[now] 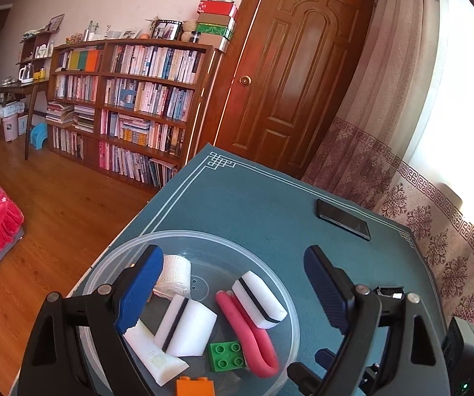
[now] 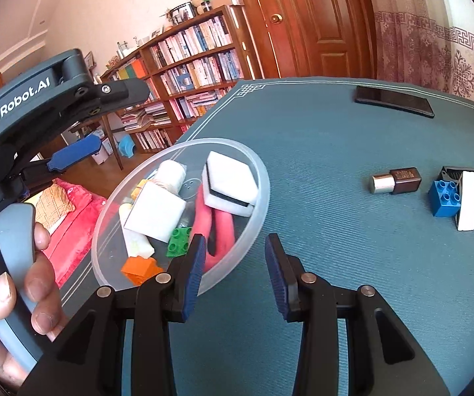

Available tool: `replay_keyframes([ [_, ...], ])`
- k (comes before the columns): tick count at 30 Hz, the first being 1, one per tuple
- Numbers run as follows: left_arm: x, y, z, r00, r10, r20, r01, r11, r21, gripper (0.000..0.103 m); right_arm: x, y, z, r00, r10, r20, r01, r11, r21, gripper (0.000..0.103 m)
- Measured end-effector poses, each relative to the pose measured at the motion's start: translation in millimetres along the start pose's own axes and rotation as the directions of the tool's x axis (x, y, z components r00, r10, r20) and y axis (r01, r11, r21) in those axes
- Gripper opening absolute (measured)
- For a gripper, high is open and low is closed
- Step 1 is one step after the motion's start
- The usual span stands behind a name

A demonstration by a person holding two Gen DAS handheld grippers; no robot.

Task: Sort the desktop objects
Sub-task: 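Move both grippers back toward the blue brick and brown bottle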

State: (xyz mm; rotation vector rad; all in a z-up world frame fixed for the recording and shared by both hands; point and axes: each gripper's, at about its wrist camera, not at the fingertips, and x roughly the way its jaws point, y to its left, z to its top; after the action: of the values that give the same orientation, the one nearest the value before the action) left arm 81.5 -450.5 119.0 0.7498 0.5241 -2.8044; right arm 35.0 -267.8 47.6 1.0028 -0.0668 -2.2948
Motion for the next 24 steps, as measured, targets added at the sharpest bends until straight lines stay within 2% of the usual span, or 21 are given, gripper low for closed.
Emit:
replay_keyframes([
  [12, 14, -34, -20, 0.997, -0.031, -0.064, 0.035, 0.997, 0.074, 0.090, -28, -65, -4, 0.991, -0.128, 0.034, 0.125, 0.988, 0.091, 0.041],
  [24, 25, -77, -41, 0.989, -0.067, -0.128, 0.088, 0.982, 0.165, 0.090, -53, -135, -8, 0.965, -0.257, 0.048, 0.242, 0.948, 0.206, 0.041],
])
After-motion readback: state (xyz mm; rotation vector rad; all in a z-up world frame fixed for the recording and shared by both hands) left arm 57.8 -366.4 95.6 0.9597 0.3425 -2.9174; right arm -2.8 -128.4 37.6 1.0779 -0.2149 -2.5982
